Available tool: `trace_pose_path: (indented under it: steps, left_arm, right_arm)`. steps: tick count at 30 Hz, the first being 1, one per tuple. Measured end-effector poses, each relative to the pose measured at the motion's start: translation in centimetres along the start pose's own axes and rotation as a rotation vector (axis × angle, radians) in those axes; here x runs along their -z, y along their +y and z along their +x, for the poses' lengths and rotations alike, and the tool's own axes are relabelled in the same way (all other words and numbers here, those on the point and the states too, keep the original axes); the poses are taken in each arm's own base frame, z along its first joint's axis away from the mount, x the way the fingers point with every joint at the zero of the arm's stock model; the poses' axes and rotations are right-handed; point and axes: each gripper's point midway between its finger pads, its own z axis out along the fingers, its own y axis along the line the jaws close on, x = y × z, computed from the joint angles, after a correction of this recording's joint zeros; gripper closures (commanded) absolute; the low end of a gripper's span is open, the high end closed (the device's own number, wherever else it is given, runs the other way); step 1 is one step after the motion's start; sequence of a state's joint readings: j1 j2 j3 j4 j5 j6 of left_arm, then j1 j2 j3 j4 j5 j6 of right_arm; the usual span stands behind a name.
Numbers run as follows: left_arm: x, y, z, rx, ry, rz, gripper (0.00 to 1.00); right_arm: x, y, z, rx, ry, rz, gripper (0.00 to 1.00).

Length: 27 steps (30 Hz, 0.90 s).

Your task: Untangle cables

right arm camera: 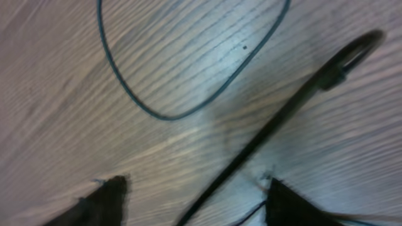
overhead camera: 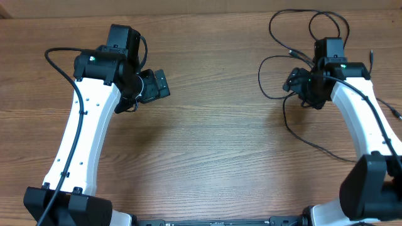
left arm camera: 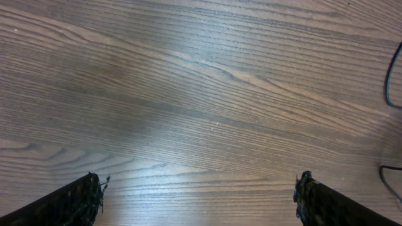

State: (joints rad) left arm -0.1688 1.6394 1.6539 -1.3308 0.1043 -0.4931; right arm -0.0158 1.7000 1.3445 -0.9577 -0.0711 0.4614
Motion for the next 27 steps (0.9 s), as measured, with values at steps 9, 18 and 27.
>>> trace_pose_path:
  steps: [9, 18, 27]
  left_arm:
    - [0.0, 0.0, 0.0, 0.000, 0.000, 0.000, 0.00]
    - [0.0, -0.1, -0.2, -0.001, -0.008, 0.004, 0.01]
    - [0.0, -0.1, -0.2, -0.001, -0.010, 0.005, 0.00]
  right_arm:
    - [-3.1, -1.1, -0.4, -0.014, 0.014, 0.065, 0.96]
    - [-1.4, -1.4, -1.2, -0.008, -0.008, 0.130, 0.96]
    - [2.6, -5.9, -1.9, -0.131, -0.199, 0.537, 0.96]
